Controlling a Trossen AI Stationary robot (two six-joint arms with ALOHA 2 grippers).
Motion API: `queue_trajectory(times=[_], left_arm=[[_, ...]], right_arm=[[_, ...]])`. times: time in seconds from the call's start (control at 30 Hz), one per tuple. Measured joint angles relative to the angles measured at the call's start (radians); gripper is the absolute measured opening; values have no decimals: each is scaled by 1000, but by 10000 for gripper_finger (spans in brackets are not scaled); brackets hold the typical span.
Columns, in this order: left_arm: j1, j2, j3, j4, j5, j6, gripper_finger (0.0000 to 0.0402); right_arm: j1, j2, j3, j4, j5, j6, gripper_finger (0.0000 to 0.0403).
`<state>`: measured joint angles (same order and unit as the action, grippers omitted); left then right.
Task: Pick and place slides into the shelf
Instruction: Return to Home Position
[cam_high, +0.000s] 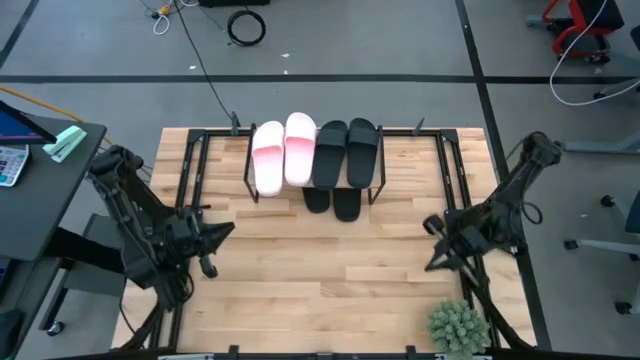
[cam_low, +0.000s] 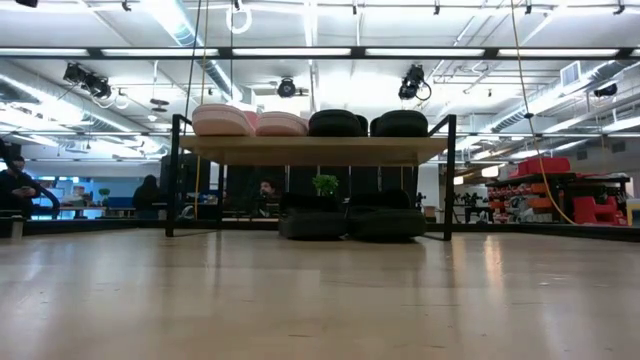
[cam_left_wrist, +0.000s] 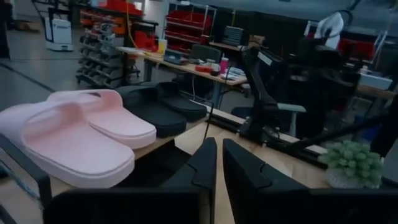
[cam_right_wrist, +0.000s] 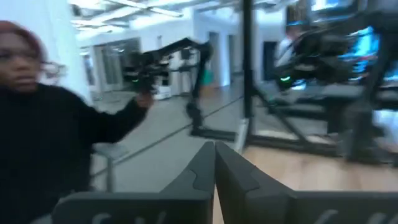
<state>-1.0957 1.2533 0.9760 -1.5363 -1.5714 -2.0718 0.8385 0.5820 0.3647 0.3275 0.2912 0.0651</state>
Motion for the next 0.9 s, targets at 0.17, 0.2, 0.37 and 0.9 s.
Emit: queue_trajectory(times=[0.17, 0.2, 0.37, 0.9], left_arm=[[-2, -29, 5, -16, -3, 102, 40], [-1, -41, 6, -23, -3, 118, 41], [-1, -102, 6, -34, -2, 177, 42], [16, -147, 425, 264, 38, 922, 26]], right_arm=[[-199, -80, -13, -208, -12, 39, 17], [-243, -86, -13, -241, -19, 57, 17], [-461, -94, -11, -281, -224, 71, 15], [-839, -84, 75, -294, -310, 68, 16]])
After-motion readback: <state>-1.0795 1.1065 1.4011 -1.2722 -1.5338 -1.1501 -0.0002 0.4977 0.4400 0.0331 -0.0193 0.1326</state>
